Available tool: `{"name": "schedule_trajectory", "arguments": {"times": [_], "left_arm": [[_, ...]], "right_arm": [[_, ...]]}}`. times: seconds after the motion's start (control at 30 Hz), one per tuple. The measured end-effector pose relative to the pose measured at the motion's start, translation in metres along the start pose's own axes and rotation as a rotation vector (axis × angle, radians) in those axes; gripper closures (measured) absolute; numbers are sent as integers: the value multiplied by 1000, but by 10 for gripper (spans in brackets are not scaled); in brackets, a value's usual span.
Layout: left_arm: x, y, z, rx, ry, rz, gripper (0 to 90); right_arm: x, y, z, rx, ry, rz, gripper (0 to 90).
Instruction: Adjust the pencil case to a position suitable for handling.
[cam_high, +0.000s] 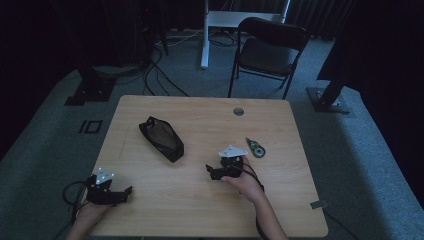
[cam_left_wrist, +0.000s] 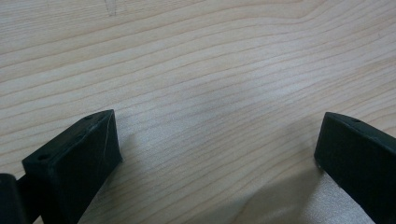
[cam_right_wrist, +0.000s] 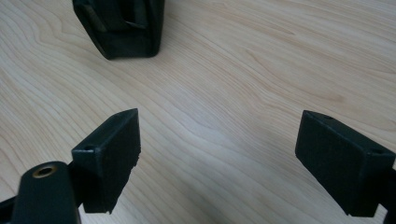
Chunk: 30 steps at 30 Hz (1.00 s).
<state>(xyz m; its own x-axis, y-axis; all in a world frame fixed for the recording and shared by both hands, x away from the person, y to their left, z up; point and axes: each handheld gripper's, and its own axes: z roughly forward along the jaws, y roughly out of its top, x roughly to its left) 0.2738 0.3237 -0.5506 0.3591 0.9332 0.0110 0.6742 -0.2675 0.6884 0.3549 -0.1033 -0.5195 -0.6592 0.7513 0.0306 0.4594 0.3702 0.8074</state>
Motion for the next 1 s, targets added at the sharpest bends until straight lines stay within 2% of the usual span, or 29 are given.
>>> {"name": "schedule_trajectory", "arguments": {"times": [0.67,1.0], "left_arm": [[0,0,0,0,0,0,1],[0,0,0,0,0,0,1]], "right_arm": [[28,25,22,-54,60,-28,134],[43,35,39,-58,100,-54,142]]}}
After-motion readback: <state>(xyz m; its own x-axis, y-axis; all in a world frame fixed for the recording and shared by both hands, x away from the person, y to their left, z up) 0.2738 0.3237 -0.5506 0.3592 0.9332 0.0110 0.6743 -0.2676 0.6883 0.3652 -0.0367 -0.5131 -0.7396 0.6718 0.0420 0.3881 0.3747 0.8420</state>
